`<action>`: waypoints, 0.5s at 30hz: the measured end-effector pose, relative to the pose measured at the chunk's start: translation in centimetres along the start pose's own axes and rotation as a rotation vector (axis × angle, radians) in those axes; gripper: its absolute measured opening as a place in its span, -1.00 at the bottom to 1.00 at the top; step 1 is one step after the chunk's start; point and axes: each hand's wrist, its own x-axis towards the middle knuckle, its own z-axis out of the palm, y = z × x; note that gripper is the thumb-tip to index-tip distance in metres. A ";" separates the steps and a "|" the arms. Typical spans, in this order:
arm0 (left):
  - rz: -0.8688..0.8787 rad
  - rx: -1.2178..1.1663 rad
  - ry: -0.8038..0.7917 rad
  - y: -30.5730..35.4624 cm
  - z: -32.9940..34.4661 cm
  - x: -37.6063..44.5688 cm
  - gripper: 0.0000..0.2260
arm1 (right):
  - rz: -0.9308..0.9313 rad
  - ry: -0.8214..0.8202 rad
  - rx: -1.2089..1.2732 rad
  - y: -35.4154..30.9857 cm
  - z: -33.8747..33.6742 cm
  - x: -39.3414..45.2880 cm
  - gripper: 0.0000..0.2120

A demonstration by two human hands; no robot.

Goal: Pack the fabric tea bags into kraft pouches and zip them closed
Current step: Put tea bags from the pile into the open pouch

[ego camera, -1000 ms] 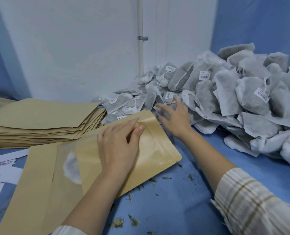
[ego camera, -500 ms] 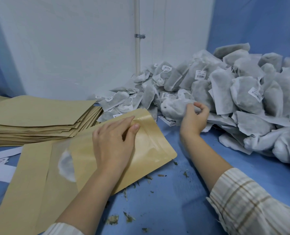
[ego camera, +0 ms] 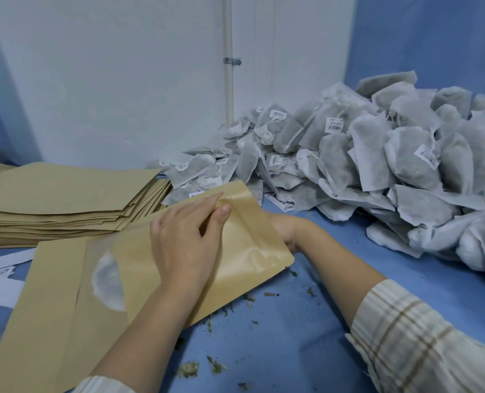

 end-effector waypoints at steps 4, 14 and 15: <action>-0.008 0.029 -0.052 -0.2 0.2 0.2 -0.75 | -0.072 0.270 -0.086 -0.9 0.5 1.6 -0.83; 0.012 0.034 -0.073 -0.2 0.4 0.1 -0.78 | -0.182 1.215 -1.198 2.6 -5.1 2.1 -0.63; 0.009 0.035 -0.075 -0.1 0.4 0.1 -0.78 | -0.068 1.174 -1.284 3.1 -5.7 2.2 -0.57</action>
